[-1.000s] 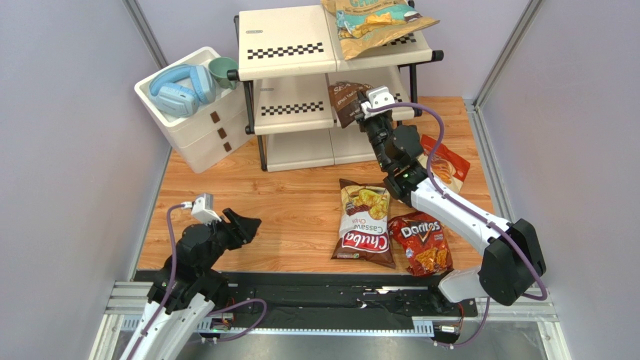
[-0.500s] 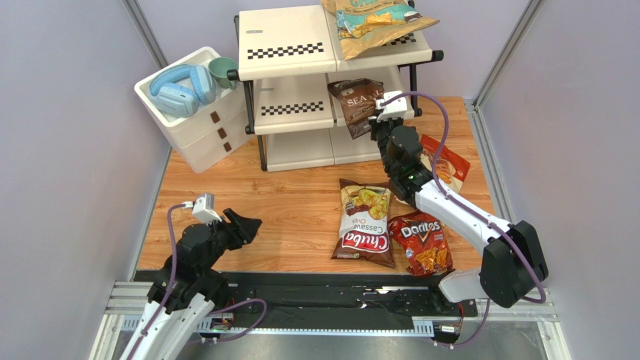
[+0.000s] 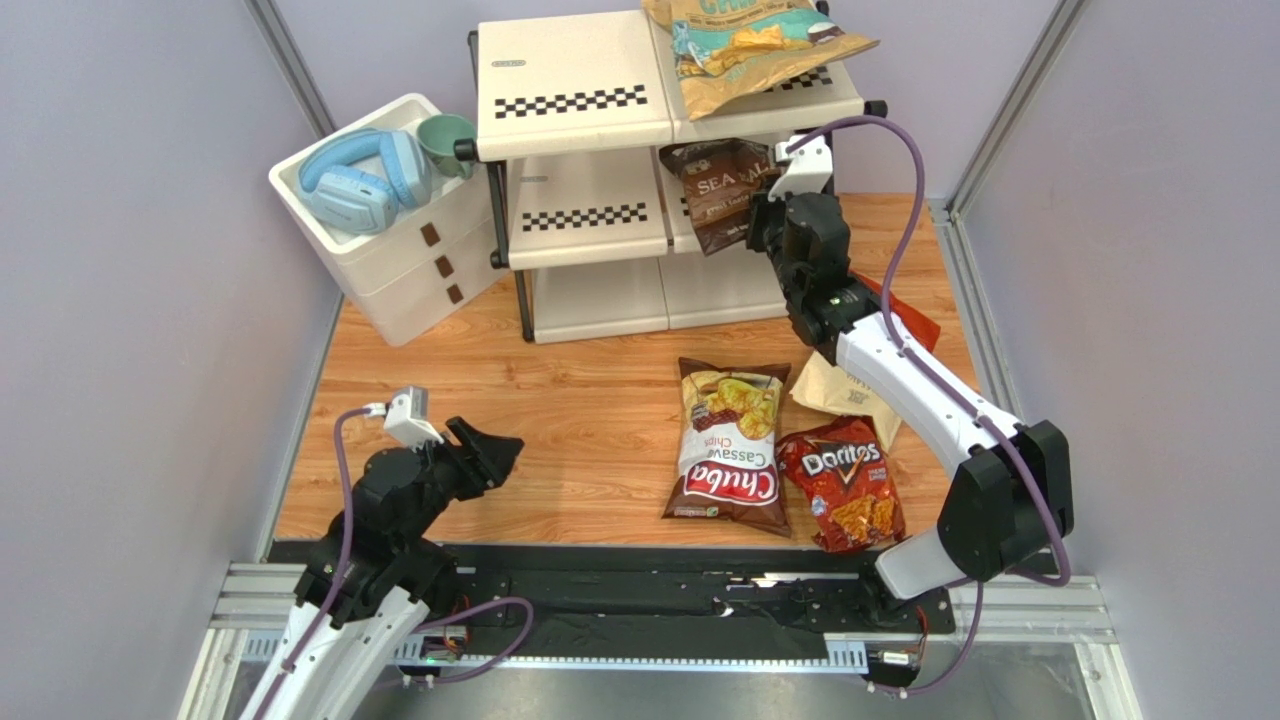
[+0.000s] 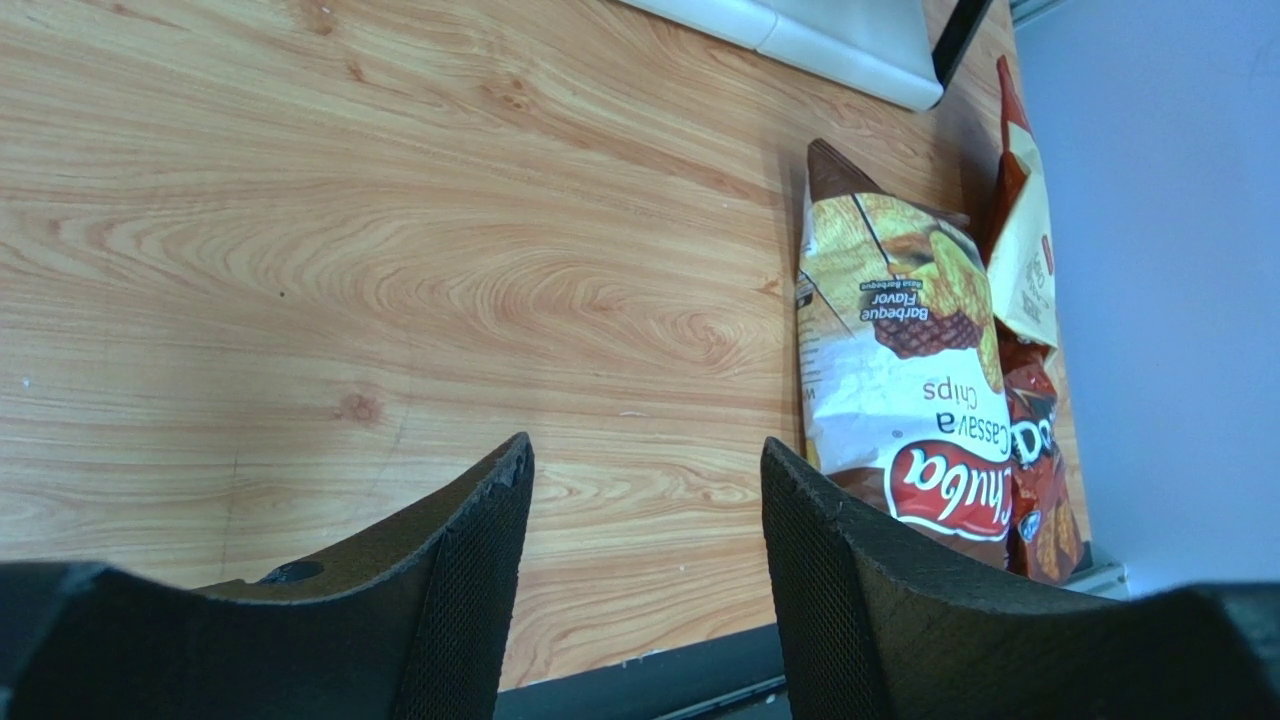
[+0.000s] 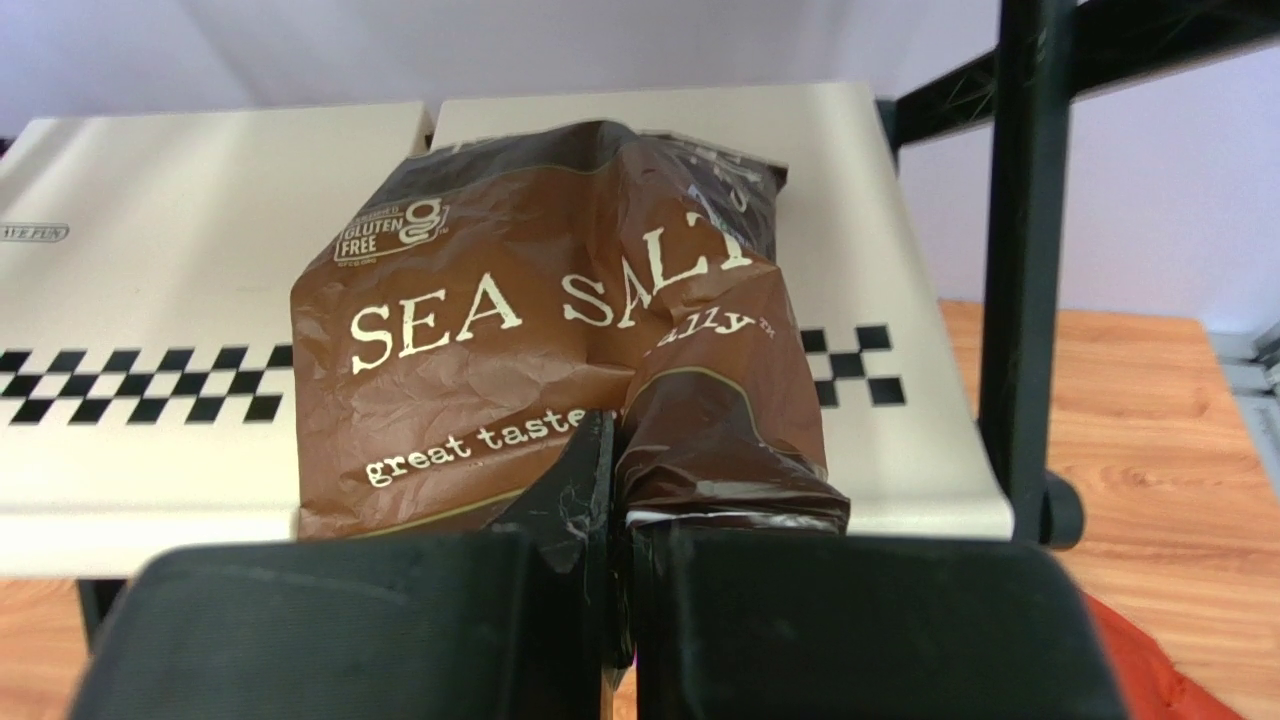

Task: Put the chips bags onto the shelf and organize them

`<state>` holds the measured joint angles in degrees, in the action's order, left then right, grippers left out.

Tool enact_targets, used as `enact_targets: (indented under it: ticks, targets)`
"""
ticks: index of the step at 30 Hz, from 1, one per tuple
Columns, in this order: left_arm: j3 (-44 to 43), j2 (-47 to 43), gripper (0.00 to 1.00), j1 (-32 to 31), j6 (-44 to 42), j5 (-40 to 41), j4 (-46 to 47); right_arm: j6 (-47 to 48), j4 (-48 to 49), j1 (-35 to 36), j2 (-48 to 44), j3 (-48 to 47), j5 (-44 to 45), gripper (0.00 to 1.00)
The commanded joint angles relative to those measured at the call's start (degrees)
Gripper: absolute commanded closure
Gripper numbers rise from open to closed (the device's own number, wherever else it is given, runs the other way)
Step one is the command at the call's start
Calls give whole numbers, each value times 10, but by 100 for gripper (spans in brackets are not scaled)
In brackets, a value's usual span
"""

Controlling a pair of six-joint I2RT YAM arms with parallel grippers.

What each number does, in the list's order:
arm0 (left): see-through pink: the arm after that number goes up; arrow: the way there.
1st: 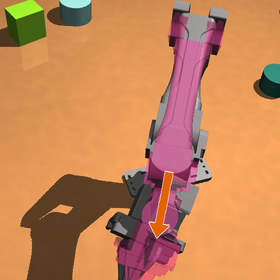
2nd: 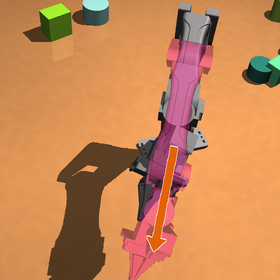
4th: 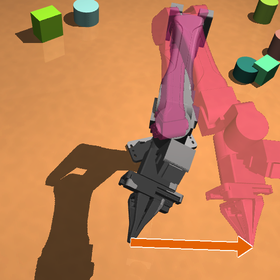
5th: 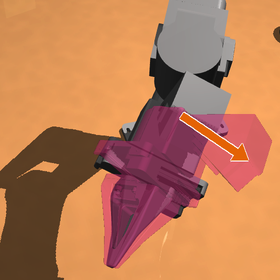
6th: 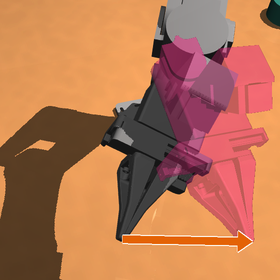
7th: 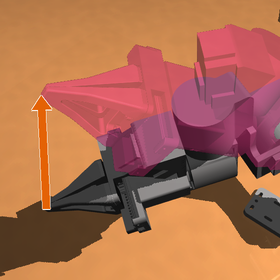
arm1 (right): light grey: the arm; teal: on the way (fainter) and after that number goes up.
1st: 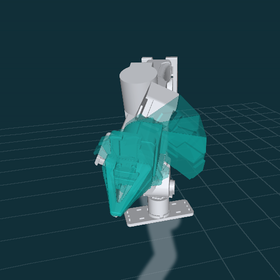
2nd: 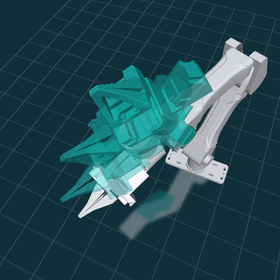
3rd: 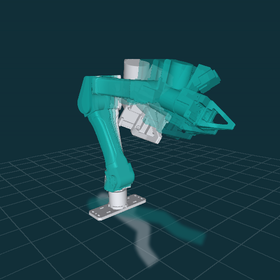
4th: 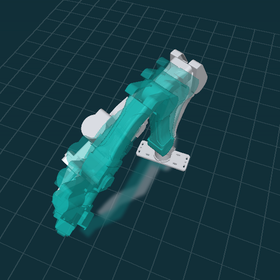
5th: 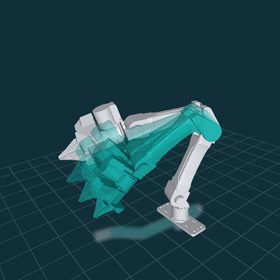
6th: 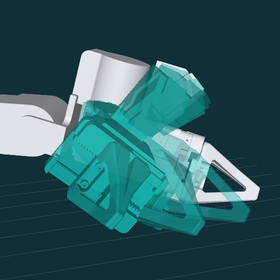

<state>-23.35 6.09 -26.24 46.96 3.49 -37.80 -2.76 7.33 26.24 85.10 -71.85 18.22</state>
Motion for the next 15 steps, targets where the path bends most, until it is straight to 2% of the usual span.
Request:
enact_targets:
  ticks: [1, 5, 11, 15]
  targets:
    - [-5, -1, 37, 0, -14, -7, 17, -38, -34, -1, 12, -10, -30, 100]
    - [-4, -1, 37, 0, -13, -8, 17, -63, -89, -1, 37, -28, -29, 100]
    - [-5, 1, 38, 0, -14, -8, 16, -112, -53, -1, 37, 1, -29, 99]
    - [-4, 0, 38, 0, -15, -8, 16, -117, -34, -1, 51, -9, 9, 98]
